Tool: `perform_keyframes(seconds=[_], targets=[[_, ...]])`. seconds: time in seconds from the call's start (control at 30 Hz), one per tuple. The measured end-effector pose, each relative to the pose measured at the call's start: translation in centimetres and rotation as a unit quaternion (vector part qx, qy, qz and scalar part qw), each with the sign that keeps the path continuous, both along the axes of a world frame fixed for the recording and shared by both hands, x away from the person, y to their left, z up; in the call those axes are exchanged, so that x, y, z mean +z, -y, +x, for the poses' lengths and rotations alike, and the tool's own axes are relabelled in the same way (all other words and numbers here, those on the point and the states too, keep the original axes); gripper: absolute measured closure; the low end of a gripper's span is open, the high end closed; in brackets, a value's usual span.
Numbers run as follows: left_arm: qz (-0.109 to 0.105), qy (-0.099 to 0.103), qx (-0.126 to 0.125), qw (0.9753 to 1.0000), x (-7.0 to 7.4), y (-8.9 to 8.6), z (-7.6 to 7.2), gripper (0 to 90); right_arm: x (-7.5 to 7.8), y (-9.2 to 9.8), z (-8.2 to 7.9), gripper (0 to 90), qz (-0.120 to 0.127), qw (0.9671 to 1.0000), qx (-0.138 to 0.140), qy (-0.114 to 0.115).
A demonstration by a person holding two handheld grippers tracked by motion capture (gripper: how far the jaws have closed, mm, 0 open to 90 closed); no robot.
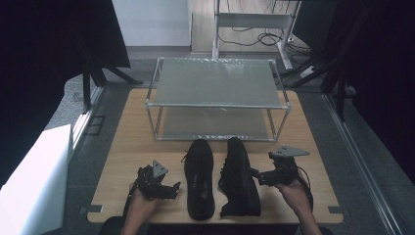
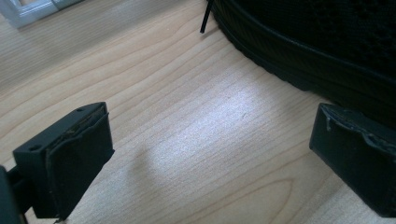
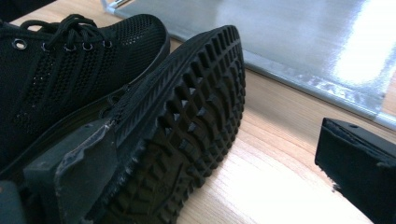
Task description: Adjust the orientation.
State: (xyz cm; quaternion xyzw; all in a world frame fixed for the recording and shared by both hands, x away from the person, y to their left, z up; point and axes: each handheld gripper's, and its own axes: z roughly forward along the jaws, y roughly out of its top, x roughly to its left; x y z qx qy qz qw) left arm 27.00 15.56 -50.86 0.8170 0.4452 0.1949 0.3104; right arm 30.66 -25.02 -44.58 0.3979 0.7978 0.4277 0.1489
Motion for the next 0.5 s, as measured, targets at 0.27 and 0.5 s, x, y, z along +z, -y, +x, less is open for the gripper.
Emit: perform_keyframes(seconds=[0.27, 0.5], targets=[[0.0, 0.0, 0.001, 1.0, 0.1, -0.1, 0.0, 0.0, -0.7, -0.6, 0.3, 0.0, -0.006, 0.9999, -0.01, -0.004], [-0.001, 0.002, 0.004, 1.0, 0.2, -0.3, -0.1, 0.0, -0.6, 0.3, 0.0, 0.0, -0.009, 0.9994, -0.034, 0.0]])
